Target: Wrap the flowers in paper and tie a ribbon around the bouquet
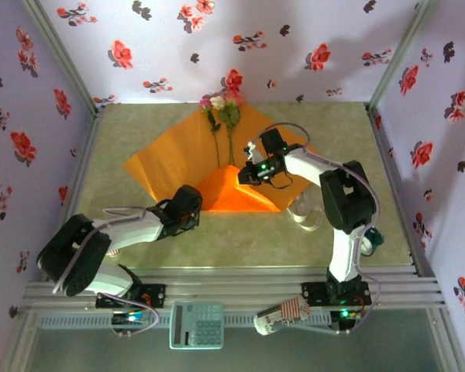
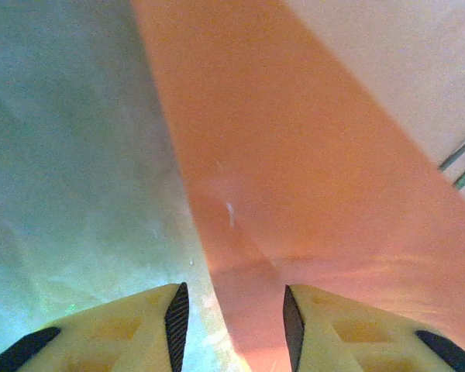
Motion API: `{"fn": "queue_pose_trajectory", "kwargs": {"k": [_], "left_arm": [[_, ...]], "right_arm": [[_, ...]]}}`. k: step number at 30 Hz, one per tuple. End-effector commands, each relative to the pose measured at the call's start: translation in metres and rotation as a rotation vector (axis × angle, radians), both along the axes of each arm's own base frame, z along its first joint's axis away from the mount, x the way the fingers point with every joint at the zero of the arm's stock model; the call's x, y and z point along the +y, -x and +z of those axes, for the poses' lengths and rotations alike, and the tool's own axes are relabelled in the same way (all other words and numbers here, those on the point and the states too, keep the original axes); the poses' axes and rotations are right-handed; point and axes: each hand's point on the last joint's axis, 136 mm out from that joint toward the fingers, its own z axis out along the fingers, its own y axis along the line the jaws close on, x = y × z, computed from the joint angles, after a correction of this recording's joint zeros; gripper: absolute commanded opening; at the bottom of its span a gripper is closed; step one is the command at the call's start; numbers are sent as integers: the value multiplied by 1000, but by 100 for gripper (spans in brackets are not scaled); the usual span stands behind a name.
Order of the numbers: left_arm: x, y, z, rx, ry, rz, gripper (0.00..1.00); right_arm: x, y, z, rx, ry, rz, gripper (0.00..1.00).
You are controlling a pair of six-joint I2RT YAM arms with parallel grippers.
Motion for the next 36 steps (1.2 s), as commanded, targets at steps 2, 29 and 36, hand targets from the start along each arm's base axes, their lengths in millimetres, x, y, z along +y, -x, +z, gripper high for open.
{"fn": "queue_pose_trajectory", "kwargs": {"k": [2, 29, 36], "left_arm": [[38, 10, -20, 26, -96, 39, 40], [9, -9, 8, -25, 56, 61, 63], [-10, -28, 3, -47, 81, 47, 60]], "right_arm": [[1, -4, 0, 6, -3, 12, 0], [-7, -18, 10, 49, -31, -40, 0], [-6, -19, 9, 66, -40, -35, 0]]}}
